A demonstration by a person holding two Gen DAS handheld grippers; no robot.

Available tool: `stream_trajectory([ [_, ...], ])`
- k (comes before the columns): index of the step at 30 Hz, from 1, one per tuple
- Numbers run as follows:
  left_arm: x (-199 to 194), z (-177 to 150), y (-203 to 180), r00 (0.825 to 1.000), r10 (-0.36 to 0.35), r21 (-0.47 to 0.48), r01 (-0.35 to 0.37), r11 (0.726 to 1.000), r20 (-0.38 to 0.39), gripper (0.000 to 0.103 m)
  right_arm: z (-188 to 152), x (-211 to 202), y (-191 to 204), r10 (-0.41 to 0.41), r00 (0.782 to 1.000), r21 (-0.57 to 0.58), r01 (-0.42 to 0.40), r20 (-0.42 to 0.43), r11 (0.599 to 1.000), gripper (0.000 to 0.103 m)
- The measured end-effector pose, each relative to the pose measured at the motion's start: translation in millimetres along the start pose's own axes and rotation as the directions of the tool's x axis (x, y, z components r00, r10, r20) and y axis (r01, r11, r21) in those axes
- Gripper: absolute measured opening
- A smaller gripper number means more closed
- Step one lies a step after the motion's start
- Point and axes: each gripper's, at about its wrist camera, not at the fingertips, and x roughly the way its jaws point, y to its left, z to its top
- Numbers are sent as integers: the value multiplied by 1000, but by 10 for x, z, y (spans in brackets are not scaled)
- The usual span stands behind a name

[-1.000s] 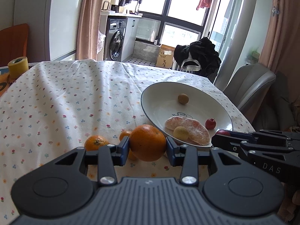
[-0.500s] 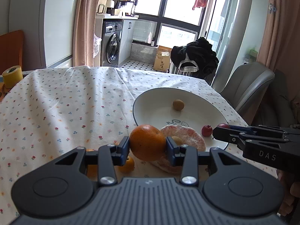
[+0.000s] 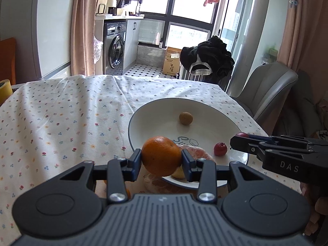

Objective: Organize fruits
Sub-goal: 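Lower the orange and plum into the bowl and open both grippers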

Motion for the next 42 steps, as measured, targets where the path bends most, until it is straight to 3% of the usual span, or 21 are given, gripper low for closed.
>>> stream_trajectory([
  [20, 343, 69, -103, 998, -13, 13, 14, 1000, -65, 40, -1, 99, -186, -14, 1000, 35, 14, -2, 999, 21],
  [25, 312, 101, -21, 998, 4, -8, -5, 1000, -63, 46, 21, 126, -158, -2, 1000, 30, 2, -1, 1000, 21],
  [35, 140, 136, 64, 999, 23, -13, -23, 1000, -44, 47, 65, 172, -7, 28, 1000, 14, -28, 4, 999, 21],
  [42, 14, 81, 168, 998, 40, -31, -41, 999, -41, 52, 64, 128, 53, 30, 999, 10, -30, 13, 999, 32],
])
